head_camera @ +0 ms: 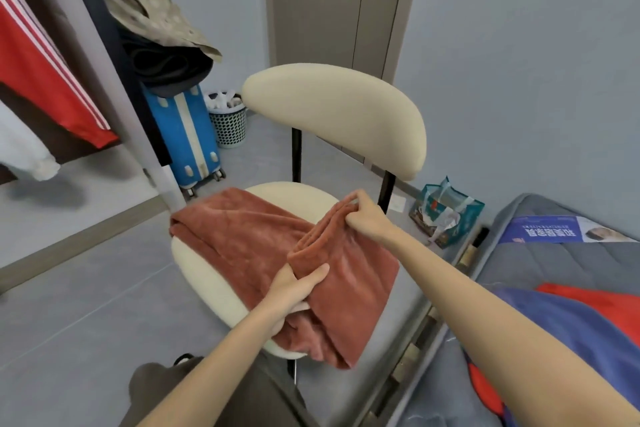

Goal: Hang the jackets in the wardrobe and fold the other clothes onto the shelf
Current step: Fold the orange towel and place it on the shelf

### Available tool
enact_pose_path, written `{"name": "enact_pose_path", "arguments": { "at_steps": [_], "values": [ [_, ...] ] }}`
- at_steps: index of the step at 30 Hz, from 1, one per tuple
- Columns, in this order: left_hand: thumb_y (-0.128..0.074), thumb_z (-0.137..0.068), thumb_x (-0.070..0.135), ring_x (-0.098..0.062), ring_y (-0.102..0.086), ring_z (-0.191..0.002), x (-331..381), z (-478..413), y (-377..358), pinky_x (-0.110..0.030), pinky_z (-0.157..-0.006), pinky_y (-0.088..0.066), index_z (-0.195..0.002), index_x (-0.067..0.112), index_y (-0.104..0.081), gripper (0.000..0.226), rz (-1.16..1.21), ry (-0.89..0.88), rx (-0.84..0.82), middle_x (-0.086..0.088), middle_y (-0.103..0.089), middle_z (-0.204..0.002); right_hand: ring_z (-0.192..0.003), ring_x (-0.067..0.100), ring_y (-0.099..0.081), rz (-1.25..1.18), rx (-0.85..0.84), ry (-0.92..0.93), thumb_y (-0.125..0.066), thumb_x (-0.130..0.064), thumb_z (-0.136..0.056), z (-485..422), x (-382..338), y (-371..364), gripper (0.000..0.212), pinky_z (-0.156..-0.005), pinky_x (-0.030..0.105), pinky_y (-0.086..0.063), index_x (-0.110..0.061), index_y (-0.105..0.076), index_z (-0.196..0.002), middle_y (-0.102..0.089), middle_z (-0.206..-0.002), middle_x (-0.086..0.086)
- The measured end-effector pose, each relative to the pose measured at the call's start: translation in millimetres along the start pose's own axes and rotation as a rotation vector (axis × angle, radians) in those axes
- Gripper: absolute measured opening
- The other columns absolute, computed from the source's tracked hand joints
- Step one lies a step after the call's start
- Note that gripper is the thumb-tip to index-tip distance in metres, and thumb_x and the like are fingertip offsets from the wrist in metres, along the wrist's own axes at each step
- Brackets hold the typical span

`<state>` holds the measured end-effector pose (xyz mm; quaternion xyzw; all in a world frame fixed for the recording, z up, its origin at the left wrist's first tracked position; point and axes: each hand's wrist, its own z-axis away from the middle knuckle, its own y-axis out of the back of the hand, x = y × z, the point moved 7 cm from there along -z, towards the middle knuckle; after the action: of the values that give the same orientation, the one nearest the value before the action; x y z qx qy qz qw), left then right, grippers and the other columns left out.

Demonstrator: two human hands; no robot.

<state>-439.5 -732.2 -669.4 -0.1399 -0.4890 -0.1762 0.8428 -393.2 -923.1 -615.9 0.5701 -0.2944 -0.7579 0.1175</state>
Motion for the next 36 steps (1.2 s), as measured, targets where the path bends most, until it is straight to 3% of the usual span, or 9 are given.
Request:
{"name": "enact_pose_path", "arguments": {
  "at_steps": [8, 10, 12, 15, 18, 23, 30, 33, 36],
  "values": [
    [-0.069, -0.087, 0.033, -0.027, -0.055, -0.117, -38, -44, 66, -0.038, -0.09, -0.051, -0.14, 0.009, -0.034, 0.068, -0.15, 0.106, 0.252, -0.013, -0.051, -0.134, -0.109, 0.018, -0.055, -0.005, -0.167, -0.043, -0.05, -0.007, -0.087, -34, 21, -84, 0.044, -0.092, 0.026, -0.045, -0.021, -0.047, -0.129, -0.054, -0.112, -0.004],
    [-0.069, -0.086, 0.028, -0.032, -0.039, -0.128, -24, -35, 77, -0.04, -0.105, -0.038, -0.147, 0.008, -0.017, 0.083, -0.428, -0.091, 0.412, -0.016, -0.032, -0.144, -0.123, 0.017, -0.049, 0.076, -0.22, 0.039, -0.051, -0.004, -0.086, -25, 26, -93, 0.056, -0.104, 0.024, -0.036, -0.018, -0.043, -0.14, -0.051, -0.132, 0.0],
    [-0.069, -0.085, 0.025, -0.03, -0.031, -0.131, 5, -16, 67, -0.041, -0.108, -0.031, -0.146, 0.013, -0.026, 0.075, -0.815, -0.451, 0.546, -0.012, -0.029, -0.144, -0.139, 0.017, -0.035, 0.17, -0.228, 0.162, -0.053, -0.008, -0.089, -15, 30, -97, 0.062, -0.114, 0.023, -0.024, -0.017, -0.034, -0.148, -0.037, -0.151, 0.002],
    [-0.055, -0.092, 0.031, -0.024, -0.019, -0.145, 10, -12, 20, -0.047, -0.119, -0.011, -0.141, 0.023, -0.042, 0.051, -1.3, -0.769, 0.341, -0.001, -0.029, -0.154, -0.149, 0.017, -0.005, 0.39, -0.237, 0.229, -0.041, -0.031, -0.101, 0, 49, -105, 0.058, -0.121, 0.044, -0.004, -0.032, -0.017, -0.154, -0.008, -0.163, -0.001],
    [-0.032, -0.101, 0.044, -0.023, 0.013, -0.148, -29, -31, 10, -0.048, -0.119, 0.007, -0.153, 0.025, -0.018, 0.057, -1.503, -0.477, 0.129, -0.001, 0.006, -0.163, -0.149, 0.018, 0.012, 0.594, -0.26, 0.108, -0.022, -0.053, -0.102, 12, 85, -104, 0.054, -0.117, 0.053, 0.01, -0.044, -0.003, -0.152, 0.008, -0.162, -0.006],
    [-0.024, -0.102, 0.048, -0.03, 0.021, -0.146, -51, -33, 17, -0.048, -0.117, 0.008, -0.155, 0.027, 0.001, 0.061, -1.57, -0.356, 0.049, -0.004, 0.022, -0.16, -0.146, 0.025, 0.022, 0.644, -0.232, -0.036, -0.015, -0.066, -0.095, 28, 126, -85, 0.055, -0.111, 0.059, 0.018, -0.055, 0.001, -0.147, 0.017, -0.16, -0.01],
    [-0.026, -0.103, 0.043, -0.024, 0.019, -0.147, -36, -26, 17, -0.047, -0.118, 0.008, -0.155, 0.032, -0.002, 0.058, -1.513, -0.404, 0.033, -0.001, 0.014, -0.162, -0.146, 0.037, -0.007, -0.225, 0.137, -0.345, -0.051, -0.065, -0.086, 79, 157, -73, 0.085, -0.118, 0.055, -0.015, -0.051, 0.006, -0.148, 0.006, -0.162, 0.004],
    [-0.025, -0.104, 0.041, -0.024, 0.019, -0.147, -37, -22, 16, -0.047, -0.118, 0.008, -0.154, 0.034, -0.004, 0.055, -1.519, -0.401, 0.005, 0.0, 0.013, -0.162, -0.129, 0.024, -0.043, -0.615, 0.062, -0.438, -0.068, -0.061, -0.076, 102, 164, -92, 0.102, -0.091, 0.047, -0.052, -0.05, 0.007, -0.144, -0.027, -0.148, -0.008],
    [-0.026, -0.104, 0.041, -0.023, 0.018, -0.147, -37, -21, 17, -0.047, -0.119, 0.008, -0.154, 0.036, -0.004, 0.055, -1.519, -0.383, -0.019, 0.001, 0.013, -0.162, -0.119, 0.017, -0.049, -0.694, 0.025, -0.43, -0.078, -0.054, -0.069, 110, 158, -103, 0.112, -0.079, 0.037, -0.055, -0.047, 0.003, -0.145, -0.036, -0.137, -0.009]
  ]
}}
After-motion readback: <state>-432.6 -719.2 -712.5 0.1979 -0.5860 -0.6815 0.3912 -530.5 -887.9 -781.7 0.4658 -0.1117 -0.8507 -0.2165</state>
